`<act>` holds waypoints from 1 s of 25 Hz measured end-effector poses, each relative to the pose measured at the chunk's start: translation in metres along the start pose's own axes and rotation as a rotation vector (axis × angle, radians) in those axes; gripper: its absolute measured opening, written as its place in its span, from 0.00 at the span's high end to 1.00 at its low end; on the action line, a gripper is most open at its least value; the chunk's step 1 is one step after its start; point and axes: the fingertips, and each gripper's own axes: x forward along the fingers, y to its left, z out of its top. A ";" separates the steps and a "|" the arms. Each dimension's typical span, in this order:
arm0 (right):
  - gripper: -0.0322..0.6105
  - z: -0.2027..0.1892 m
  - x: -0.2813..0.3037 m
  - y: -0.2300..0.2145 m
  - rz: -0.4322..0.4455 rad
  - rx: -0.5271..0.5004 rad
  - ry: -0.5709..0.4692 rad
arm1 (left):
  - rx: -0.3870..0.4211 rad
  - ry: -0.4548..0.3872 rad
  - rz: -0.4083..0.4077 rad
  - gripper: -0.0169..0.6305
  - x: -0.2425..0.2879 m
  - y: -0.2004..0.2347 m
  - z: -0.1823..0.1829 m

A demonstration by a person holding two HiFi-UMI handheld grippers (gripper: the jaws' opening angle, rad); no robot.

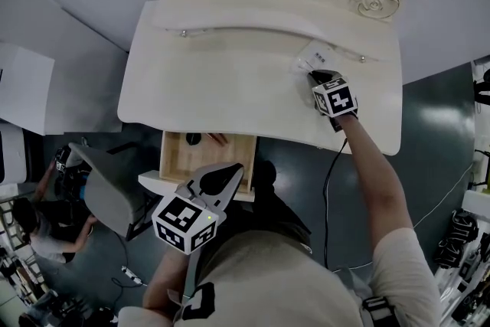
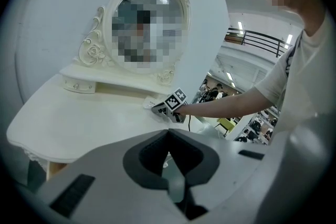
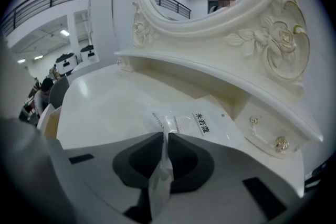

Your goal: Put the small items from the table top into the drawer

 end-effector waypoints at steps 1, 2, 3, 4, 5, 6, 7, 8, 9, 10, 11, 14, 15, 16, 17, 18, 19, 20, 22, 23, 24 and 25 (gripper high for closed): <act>0.87 0.000 0.001 0.001 -0.004 -0.032 0.014 | 0.001 -0.001 0.001 0.89 -0.001 0.001 0.000; 0.88 0.000 0.001 0.001 -0.003 -0.048 0.023 | 0.001 -0.001 0.001 0.89 -0.001 0.002 0.000; 0.88 0.000 0.002 0.001 0.001 -0.046 0.027 | 0.000 -0.001 0.000 0.89 -0.002 0.002 0.000; 0.88 0.000 0.002 0.001 0.006 -0.031 0.028 | 0.000 -0.001 0.000 0.89 -0.002 0.002 0.000; 0.89 0.000 0.001 0.001 0.009 -0.016 0.028 | 0.001 -0.001 -0.001 0.89 -0.003 0.003 0.000; 0.89 0.000 0.001 0.001 0.010 -0.008 0.028 | 0.001 -0.002 -0.002 0.89 -0.004 0.003 0.001; 0.89 0.000 0.000 0.001 0.006 -0.013 0.027 | 0.002 -0.004 -0.002 0.89 -0.005 0.003 0.001; 0.89 0.001 -0.001 0.000 -0.001 -0.027 0.026 | 0.003 -0.007 -0.002 0.89 -0.005 0.003 0.002; 0.89 0.002 -0.001 0.000 -0.010 -0.044 0.025 | 0.003 -0.010 -0.001 0.89 -0.006 0.003 0.003; 0.89 0.002 -0.002 -0.001 -0.018 -0.057 0.024 | 0.004 -0.012 0.000 0.89 -0.006 0.004 0.003; 0.90 0.003 -0.003 -0.002 -0.025 -0.064 0.024 | 0.005 -0.013 0.001 0.89 -0.006 0.005 0.003; 0.90 0.004 -0.006 -0.003 -0.034 -0.061 0.021 | 0.010 -0.017 -0.002 0.89 -0.007 0.005 0.005; 0.90 0.005 -0.008 -0.004 -0.037 -0.062 0.019 | 0.012 -0.019 -0.003 0.89 -0.007 0.005 0.006; 0.90 0.006 -0.010 -0.004 -0.038 -0.062 0.016 | 0.014 -0.022 -0.004 0.89 -0.008 0.005 0.006; 0.90 0.006 -0.012 -0.004 -0.038 -0.062 0.012 | 0.016 -0.023 -0.006 0.89 -0.008 0.004 0.007; 0.90 0.007 -0.013 -0.004 -0.038 -0.062 0.008 | 0.018 -0.024 -0.007 0.89 -0.008 0.003 0.007; 0.90 0.008 -0.015 -0.004 -0.039 -0.062 0.004 | 0.019 -0.025 -0.009 0.89 -0.008 0.002 0.007; 0.90 0.009 -0.017 -0.004 -0.040 -0.064 0.000 | 0.021 -0.026 -0.010 0.89 -0.009 0.002 0.007; 0.90 0.010 -0.021 -0.004 -0.044 -0.069 -0.006 | 0.024 -0.029 -0.013 0.89 -0.009 0.001 0.008; 0.90 0.011 -0.022 -0.004 -0.045 -0.070 -0.009 | 0.026 -0.031 -0.014 0.89 -0.009 0.000 0.008; 0.90 0.012 -0.024 -0.003 -0.045 -0.072 -0.011 | 0.028 -0.034 -0.016 0.89 -0.010 0.000 0.008; 0.90 0.012 -0.025 -0.002 -0.046 -0.074 -0.014 | 0.029 -0.036 -0.017 0.89 -0.010 0.000 0.008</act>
